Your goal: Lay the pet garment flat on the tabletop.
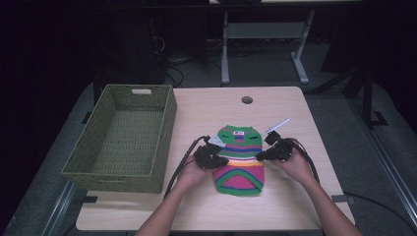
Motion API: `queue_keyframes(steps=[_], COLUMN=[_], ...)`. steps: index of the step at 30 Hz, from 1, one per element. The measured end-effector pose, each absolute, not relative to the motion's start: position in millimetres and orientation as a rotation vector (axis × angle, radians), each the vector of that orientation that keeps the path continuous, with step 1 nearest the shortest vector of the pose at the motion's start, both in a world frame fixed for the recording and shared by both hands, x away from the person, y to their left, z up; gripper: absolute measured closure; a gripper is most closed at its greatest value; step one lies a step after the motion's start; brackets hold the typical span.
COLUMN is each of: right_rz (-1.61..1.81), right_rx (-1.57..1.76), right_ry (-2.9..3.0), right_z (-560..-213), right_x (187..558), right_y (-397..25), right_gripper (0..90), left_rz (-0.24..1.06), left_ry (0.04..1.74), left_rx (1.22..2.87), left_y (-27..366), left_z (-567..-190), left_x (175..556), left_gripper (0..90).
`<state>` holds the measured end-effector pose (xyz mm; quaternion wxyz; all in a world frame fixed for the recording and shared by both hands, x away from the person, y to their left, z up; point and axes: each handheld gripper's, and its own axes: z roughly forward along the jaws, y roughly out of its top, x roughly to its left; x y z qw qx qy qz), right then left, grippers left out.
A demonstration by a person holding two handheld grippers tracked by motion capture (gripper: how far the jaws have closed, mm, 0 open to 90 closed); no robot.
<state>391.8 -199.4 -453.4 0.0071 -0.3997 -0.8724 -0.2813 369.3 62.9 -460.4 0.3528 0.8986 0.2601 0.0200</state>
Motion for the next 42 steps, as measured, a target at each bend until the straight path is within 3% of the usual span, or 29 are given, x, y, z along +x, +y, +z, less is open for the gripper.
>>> queue_keyframes(steps=[8, 19, 30, 42], right_rz=[-0.905, -1.055, -1.113, -1.182], right_rx=[-1.282, -1.22, -1.197, -1.179], right_ry=[-2.704, -2.615, -2.617, -2.577], right_z=[-454, -445, -438, -436], right_x=[397, 387, 374, 358], right_y=[-200, -211, -221, -239], right_gripper=[85.3, 64.8, 46.7, 36.6], left_rz=[0.057, 0.034, 0.059, 0.024], left_ry=[0.677, 0.714, 0.726, 0.75], left_rx=[2.331, 2.262, 2.239, 2.157], left_y=[60, 73, 84, 94], left_z=[-459, -450, -447, -440], left_x=[367, 367, 356, 346], left_gripper=[84.2, 62.1, 51.5, 38.5])
